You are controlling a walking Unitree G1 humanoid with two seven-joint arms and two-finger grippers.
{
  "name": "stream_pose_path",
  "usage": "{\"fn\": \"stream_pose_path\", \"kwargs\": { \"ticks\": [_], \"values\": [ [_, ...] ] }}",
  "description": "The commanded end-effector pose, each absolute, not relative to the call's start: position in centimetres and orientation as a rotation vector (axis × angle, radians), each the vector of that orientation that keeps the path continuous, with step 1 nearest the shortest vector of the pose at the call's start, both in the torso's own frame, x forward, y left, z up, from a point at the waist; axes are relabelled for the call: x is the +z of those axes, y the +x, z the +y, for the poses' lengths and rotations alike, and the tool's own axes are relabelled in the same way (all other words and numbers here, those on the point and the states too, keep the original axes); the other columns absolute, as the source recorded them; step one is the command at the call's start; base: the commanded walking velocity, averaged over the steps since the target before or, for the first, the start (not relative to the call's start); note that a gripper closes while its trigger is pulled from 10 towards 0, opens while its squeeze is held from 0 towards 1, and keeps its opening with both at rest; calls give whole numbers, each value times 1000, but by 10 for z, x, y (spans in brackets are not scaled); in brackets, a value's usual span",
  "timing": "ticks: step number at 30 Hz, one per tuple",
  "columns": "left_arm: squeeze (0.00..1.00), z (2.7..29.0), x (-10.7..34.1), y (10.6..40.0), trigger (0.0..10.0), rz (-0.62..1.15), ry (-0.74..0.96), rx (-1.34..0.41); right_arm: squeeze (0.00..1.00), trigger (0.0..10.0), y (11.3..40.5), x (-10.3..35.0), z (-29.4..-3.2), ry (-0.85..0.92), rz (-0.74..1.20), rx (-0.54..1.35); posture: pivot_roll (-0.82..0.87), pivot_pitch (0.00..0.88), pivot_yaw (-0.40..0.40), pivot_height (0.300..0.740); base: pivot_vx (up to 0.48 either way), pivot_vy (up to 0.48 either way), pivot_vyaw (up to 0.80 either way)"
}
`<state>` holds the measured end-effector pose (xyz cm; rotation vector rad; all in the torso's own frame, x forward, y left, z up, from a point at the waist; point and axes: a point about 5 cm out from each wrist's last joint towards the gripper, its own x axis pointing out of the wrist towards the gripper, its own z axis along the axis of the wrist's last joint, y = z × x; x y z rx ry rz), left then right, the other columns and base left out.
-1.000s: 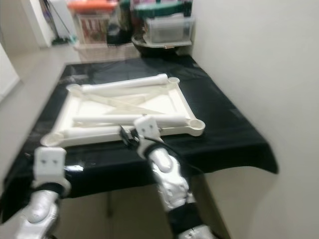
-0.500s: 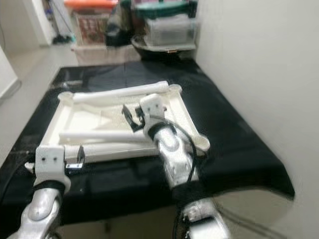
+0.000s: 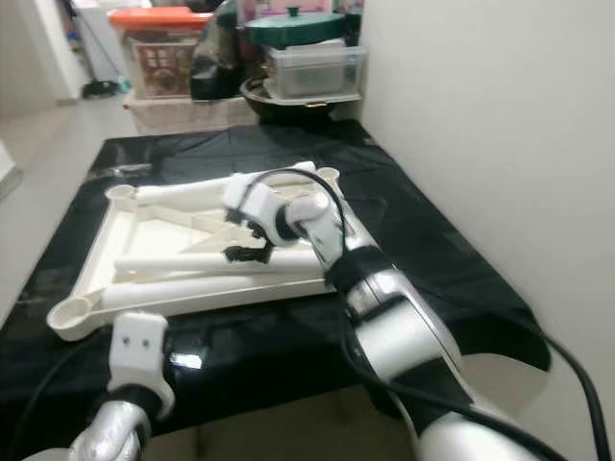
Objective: Building children table
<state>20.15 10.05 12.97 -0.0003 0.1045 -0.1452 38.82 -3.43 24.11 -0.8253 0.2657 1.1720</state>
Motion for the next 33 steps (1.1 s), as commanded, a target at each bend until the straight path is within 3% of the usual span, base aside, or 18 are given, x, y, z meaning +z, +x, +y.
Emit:
{"fn": "stream_pose_path", "kwargs": {
  "ticks": [1,9,22,33],
  "values": [
    [0,97,134,197,10000,98,-27,-146,0,10000,384,227,-29,-874,343,1237,-14,33,-79,740,0,0,0],
    [0,92,133,185,10000,134,-57,-145,0,10000,383,222,-24,-964,440,1267,-11,69,-105,740,0,0,0],
    [0,83,139,171,10000,141,-84,-161,0,10000,396,252,-28,-964,370,1062,-10,134,-115,740,0,0,0],
    [0,82,138,168,10000,156,-79,-166,0,10000,401,235,-45,-1142,452,950,-8,144,-124,740,0,0,0]
  ]
}}
